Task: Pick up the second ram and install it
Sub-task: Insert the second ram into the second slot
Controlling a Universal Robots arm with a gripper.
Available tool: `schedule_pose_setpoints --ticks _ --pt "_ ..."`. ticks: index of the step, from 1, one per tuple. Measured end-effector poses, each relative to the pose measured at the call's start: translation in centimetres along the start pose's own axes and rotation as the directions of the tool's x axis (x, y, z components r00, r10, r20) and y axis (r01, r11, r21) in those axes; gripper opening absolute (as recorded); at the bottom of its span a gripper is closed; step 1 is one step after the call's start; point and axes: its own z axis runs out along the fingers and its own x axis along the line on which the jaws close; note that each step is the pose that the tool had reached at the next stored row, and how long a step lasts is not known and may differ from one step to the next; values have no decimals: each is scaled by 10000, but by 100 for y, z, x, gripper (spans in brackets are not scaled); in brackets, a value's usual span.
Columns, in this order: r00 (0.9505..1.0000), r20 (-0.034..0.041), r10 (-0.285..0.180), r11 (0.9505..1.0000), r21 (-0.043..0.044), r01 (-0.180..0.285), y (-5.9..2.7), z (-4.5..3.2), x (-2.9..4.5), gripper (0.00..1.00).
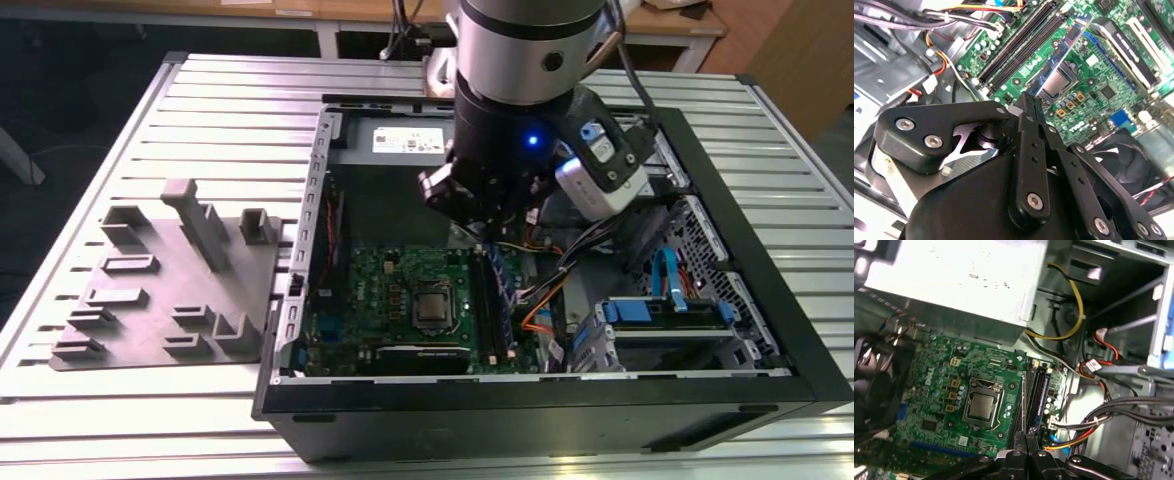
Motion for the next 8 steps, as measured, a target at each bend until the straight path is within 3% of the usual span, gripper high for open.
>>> schedule_pose_setpoints --ticks 4,8 --pt "9973 37 731 9973 60 -732 0 3 0 8" --pt "9896 76 1436 9896 117 -1437 0 5 0 8"
